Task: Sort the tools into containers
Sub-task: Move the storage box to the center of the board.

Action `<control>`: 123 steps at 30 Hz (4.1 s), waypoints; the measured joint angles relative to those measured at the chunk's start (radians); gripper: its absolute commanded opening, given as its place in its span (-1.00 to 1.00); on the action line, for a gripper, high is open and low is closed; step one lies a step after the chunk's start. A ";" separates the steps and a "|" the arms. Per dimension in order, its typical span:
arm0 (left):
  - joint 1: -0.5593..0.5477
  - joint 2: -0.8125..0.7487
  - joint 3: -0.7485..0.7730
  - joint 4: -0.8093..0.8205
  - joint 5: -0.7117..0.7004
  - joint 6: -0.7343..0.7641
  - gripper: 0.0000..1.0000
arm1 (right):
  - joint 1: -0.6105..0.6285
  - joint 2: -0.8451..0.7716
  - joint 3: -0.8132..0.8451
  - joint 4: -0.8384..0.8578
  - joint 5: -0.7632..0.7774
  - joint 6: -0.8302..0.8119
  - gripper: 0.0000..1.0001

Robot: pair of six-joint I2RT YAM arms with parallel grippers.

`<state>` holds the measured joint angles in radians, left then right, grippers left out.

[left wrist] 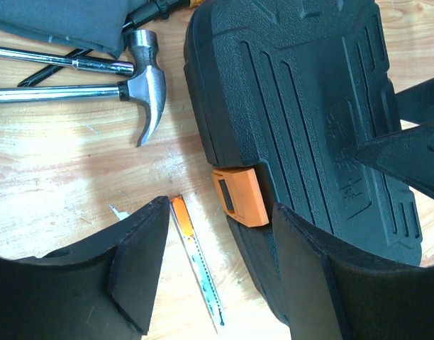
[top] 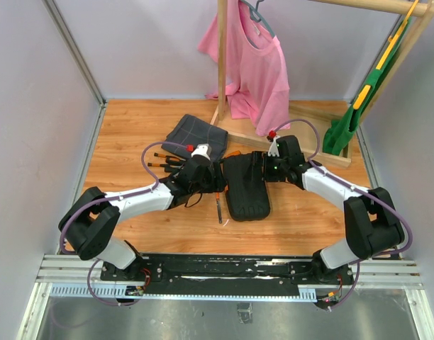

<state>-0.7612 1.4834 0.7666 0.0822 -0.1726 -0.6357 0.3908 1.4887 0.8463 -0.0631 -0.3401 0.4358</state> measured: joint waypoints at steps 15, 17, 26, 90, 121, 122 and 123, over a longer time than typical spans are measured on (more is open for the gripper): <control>0.000 0.000 -0.001 -0.002 0.002 0.000 0.27 | 0.003 -0.008 -0.004 -0.037 0.099 -0.008 0.41; 0.000 0.000 -0.002 -0.003 0.002 0.000 0.27 | 0.002 -0.013 -0.011 -0.035 0.103 0.001 0.37; 0.000 0.001 -0.002 -0.002 0.009 -0.001 0.27 | 0.002 -0.024 -0.029 -0.015 0.096 0.009 0.31; -0.029 0.206 0.297 -0.305 -0.194 0.023 0.01 | -0.005 0.004 -0.056 0.089 0.080 0.005 0.01; 0.015 -0.010 0.201 -0.189 -0.080 0.073 0.45 | -0.004 -0.019 -0.055 0.056 0.079 -0.018 0.31; 0.024 -0.035 0.182 -0.167 -0.069 0.070 0.51 | -0.004 -0.026 -0.055 0.045 0.082 -0.023 0.36; 0.031 -0.053 0.165 -0.155 -0.060 0.067 0.60 | -0.004 -0.034 -0.057 0.034 0.082 -0.027 0.41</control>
<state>-0.7300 1.4300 0.9314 -0.0731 -0.2329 -0.5690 0.3866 1.4548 0.7895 -0.0296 -0.2577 0.4091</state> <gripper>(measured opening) 0.713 0.644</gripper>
